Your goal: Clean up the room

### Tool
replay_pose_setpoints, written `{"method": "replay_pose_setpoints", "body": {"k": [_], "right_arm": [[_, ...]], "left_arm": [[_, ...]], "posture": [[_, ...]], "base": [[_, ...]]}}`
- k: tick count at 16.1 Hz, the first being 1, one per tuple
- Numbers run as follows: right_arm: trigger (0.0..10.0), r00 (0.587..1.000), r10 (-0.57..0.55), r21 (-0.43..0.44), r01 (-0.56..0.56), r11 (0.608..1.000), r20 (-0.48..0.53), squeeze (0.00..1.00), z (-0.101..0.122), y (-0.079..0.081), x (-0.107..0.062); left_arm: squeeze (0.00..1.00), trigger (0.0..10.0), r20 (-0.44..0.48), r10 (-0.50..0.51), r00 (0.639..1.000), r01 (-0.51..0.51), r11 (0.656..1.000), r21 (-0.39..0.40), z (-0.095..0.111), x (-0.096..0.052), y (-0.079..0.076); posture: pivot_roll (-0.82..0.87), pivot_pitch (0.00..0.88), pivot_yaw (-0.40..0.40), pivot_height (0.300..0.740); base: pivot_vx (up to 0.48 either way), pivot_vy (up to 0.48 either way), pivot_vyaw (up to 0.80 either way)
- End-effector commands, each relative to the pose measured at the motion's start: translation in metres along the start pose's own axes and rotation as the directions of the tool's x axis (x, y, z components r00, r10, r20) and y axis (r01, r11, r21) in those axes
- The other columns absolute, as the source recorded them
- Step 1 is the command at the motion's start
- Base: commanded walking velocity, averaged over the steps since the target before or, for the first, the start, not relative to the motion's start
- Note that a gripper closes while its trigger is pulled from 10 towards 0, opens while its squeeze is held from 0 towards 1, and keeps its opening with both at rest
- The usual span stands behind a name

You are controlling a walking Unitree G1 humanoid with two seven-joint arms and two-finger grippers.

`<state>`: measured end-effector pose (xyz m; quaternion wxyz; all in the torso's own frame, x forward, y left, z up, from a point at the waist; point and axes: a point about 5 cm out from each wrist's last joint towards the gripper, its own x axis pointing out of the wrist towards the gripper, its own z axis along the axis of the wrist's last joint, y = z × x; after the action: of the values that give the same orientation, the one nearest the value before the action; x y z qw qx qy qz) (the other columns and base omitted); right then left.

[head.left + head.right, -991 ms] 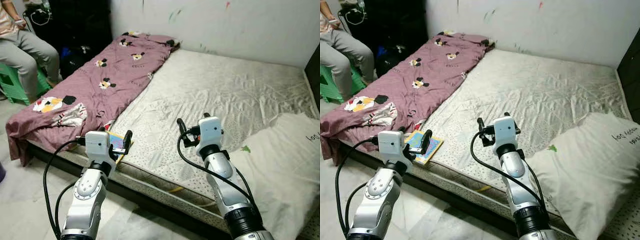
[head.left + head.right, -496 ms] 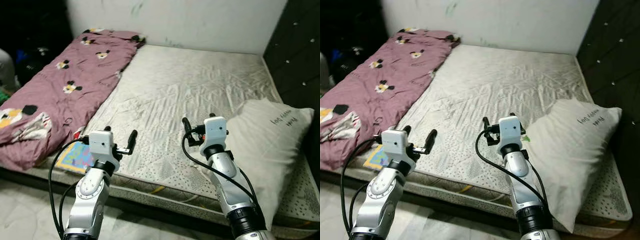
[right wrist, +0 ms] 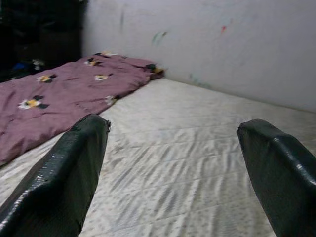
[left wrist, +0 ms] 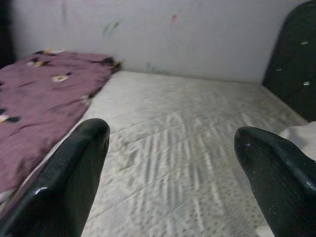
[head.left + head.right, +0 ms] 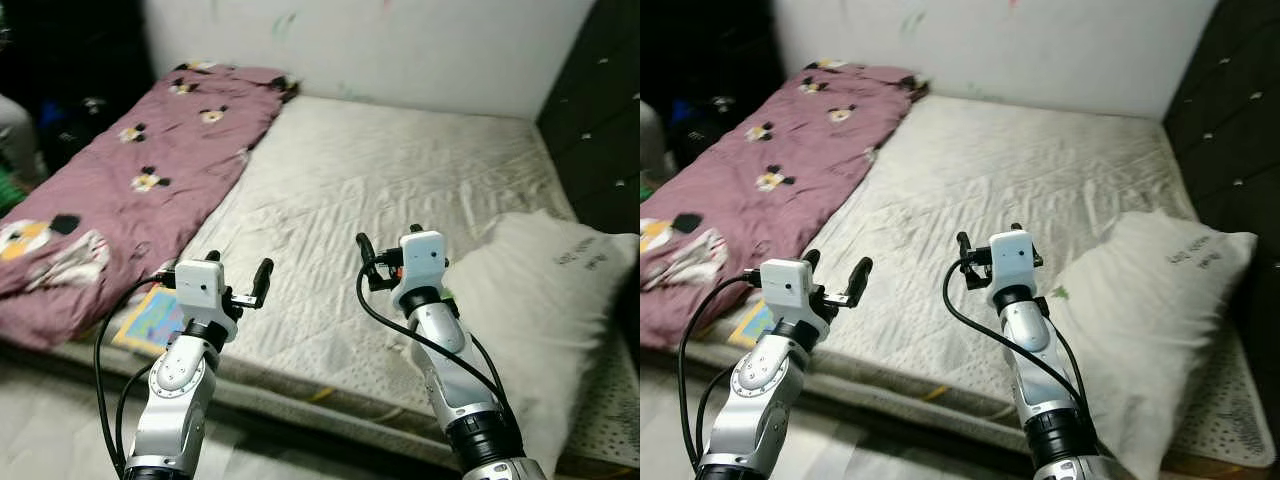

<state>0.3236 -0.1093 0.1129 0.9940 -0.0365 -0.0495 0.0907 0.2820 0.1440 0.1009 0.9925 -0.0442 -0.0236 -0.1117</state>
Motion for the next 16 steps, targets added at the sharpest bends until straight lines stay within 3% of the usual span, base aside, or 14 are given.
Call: {"method": "replay_pose_setpoints", "body": {"k": [1,7,9,14,16], "right_arm": [[10.0,1.000,-0.003,-0.003,0.003,1.000,0.008,0.00,0.0018,-0.0010,0.0022],[10.0,1.000,-0.002,-0.007,0.002,1.000,0.006,0.00,0.0013,-0.0018,0.0030],[10.0,1.000,-0.003,-0.010,0.004,1.000,0.007,0.00,0.0011,-0.0025,0.0035],[10.0,1.000,-0.005,-0.009,0.005,1.000,0.006,0.00,0.0007,-0.0022,0.0032],[10.0,1.000,-0.004,-0.009,0.004,1.000,0.005,0.00,0.0002,-0.0026,0.0033]], "left_arm": [[0.00,10.0,0.008,-0.012,1.000,0.012,1.000,0.004,0.0020,0.0018,-0.0011],[0.00,10.0,0.001,-0.016,1.000,0.016,1.000,0.010,0.0017,0.0017,-0.0015],[0.00,10.0,-0.018,0.024,1.000,-0.024,0.999,0.027,-0.0005,0.0023,0.0014],[0.00,10.0,-0.017,0.017,1.000,-0.016,0.999,0.040,-0.0006,0.0022,0.0002],[0.00,10.0,-0.015,0.018,1.000,-0.017,0.999,0.041,-0.0005,0.0023,-0.0006]], "posture": [[0.03,0.000,0.020,0.740],[0.03,0.000,0.018,0.740],[0.03,0.000,0.019,0.740],[0.03,0.000,0.017,0.740],[0.03,0.000,0.017,0.740]], "base": [[0.281,0.000,-0.69],[0.312,0.000,0.00],[0.000,0.000,0.00],[0.000,0.000,0.00],[0.000,0.000,-0.69]]}}
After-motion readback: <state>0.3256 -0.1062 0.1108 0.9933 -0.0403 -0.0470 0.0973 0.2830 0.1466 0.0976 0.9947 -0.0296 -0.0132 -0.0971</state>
